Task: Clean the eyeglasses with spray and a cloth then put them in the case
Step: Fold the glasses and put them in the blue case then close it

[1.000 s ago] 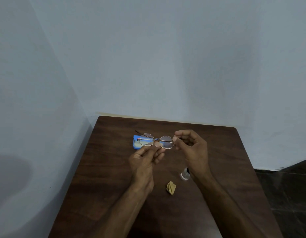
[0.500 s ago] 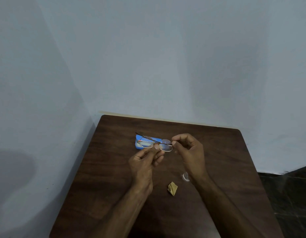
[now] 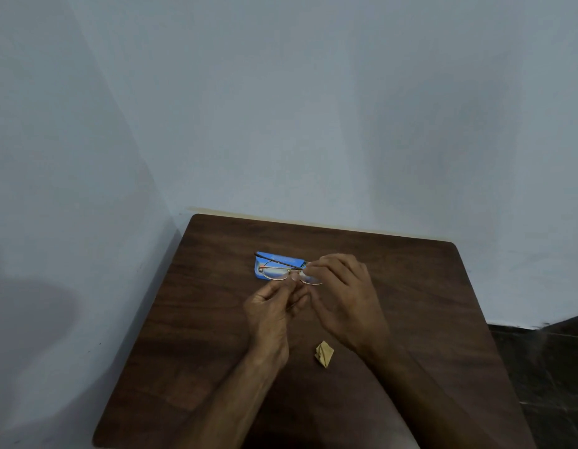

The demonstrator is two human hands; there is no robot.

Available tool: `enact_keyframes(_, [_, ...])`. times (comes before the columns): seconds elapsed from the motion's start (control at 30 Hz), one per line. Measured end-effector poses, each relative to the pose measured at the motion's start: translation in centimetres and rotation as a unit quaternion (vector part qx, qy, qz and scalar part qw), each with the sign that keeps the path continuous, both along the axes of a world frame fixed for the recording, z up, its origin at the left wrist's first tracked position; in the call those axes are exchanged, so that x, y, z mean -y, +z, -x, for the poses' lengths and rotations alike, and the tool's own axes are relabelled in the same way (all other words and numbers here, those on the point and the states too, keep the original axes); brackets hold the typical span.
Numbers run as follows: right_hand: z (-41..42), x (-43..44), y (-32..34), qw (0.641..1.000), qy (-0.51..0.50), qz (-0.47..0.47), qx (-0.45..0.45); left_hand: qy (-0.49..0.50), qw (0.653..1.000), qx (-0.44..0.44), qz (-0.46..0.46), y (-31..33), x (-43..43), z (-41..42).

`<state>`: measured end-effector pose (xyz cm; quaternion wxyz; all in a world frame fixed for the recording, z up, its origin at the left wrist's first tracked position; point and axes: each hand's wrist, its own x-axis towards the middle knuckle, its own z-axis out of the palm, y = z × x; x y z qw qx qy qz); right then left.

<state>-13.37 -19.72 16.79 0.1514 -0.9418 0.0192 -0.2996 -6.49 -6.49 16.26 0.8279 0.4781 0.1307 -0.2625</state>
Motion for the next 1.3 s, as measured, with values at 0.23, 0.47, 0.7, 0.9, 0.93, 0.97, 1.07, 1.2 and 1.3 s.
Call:
enact_keyframes(0.23, [-0.2, 0.6, -0.6, 0.999, 0.025, 0.041, 0.002, 0.007, 1.000, -0.010, -0.007, 0.0, 0.1, 0.6])
enact_keyframes(0.47, [-0.2, 1.2, -1.2, 0.992, 0.027, -0.124, 0.016, 0.012, 0.997, 0.026, -0.065, -0.2, 0.4, 1.2])
enact_keyframes(0.7, [0.1, 1.3, -1.6, 0.901, 0.002, -0.434, -0.001, 0.025, 0.995, 0.043, -0.088, -1.2, -0.2, 2.1])
enact_keyframes(0.9, [0.2, 2.1, -3.8, 0.842, -0.012, -0.539, -0.016, 0.056, 0.988, 0.033, -0.143, -4.4, -3.4, 1.9])
enact_keyframes(0.93, [0.2, 2.2, -4.3, 0.834, -0.021, -0.551, -0.021, 0.059, 0.985, 0.044, -0.157, -5.1, -4.0, 1.5])
enact_keyframes(0.97, [0.2, 2.3, -4.9, 0.827, -0.030, -0.560, -0.026, 0.060, 0.981, 0.061, -0.175, -5.7, -4.5, 0.8])
enact_keyframes(1.07, [-0.2, 2.5, -6.7, 0.813, -0.056, -0.578, -0.046, 0.033, 0.949, 0.165, -0.266, -7.6, -6.0, -2.2])
enact_keyframes(1.2, [-1.3, 2.5, -9.0, 0.816, -0.082, -0.569, -0.066, -0.044, 0.827, 0.377, -0.415, -9.5, -6.2, -8.6])
enact_keyframes(1.3, [-2.5, 2.7, -10.3, 0.827, -0.090, -0.548, -0.082, -0.136, 0.732, 0.493, -0.449, -10.6, -4.6, -13.6])
